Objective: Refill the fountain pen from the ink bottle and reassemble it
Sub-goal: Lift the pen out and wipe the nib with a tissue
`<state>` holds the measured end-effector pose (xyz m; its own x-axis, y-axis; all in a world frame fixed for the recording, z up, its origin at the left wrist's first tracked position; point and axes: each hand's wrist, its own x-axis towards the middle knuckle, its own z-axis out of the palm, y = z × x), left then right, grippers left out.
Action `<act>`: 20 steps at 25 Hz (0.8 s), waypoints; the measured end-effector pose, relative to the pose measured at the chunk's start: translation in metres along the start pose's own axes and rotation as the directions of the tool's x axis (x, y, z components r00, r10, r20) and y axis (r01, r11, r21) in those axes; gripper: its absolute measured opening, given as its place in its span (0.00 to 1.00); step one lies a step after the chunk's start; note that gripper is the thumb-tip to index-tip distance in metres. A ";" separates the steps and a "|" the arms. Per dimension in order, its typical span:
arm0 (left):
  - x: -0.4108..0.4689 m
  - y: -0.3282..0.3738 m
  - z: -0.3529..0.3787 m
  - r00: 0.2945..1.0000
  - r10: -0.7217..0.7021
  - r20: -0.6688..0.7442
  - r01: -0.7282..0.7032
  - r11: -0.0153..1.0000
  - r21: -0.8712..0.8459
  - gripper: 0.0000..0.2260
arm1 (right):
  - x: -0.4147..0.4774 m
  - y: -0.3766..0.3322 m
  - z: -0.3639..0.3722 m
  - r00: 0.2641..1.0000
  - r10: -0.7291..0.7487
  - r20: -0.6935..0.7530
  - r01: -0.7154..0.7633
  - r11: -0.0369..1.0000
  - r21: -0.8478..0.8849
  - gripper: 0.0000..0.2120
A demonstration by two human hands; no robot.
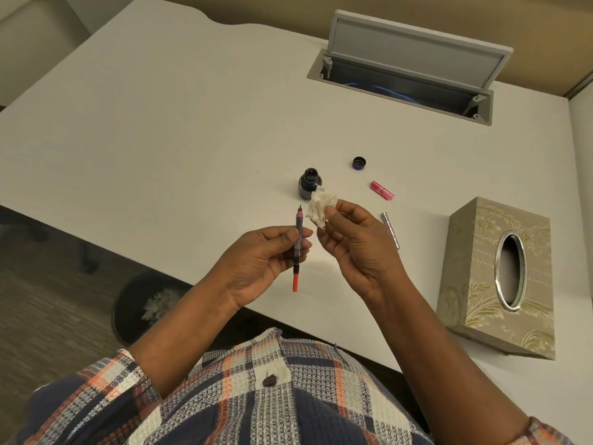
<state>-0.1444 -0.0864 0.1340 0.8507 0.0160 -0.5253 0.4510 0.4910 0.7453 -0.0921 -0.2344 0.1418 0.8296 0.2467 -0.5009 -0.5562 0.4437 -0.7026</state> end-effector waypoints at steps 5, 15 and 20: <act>-0.001 0.000 0.002 1.000 0.008 -0.009 -0.008 0.999 0.042 0.07 | -0.001 -0.004 0.004 0.968 -0.251 -0.017 0.243 0.950 -0.197 0.05; -0.002 -0.001 0.000 0.999 0.023 -0.034 -0.019 0.995 0.101 0.07 | 0.001 0.009 0.006 0.864 -0.502 0.031 0.436 0.718 -0.542 0.09; -0.004 -0.002 0.000 0.998 0.055 -0.029 -0.048 0.982 0.183 0.07 | 0.004 0.014 0.003 0.841 -0.539 0.057 0.463 0.660 -0.591 0.10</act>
<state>-0.1483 -0.0869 0.1346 0.8659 0.0681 -0.4956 0.4510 0.3223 0.8323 -0.0968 -0.2244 0.1319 0.9998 0.0178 -0.0135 -0.0116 -0.1025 -0.9947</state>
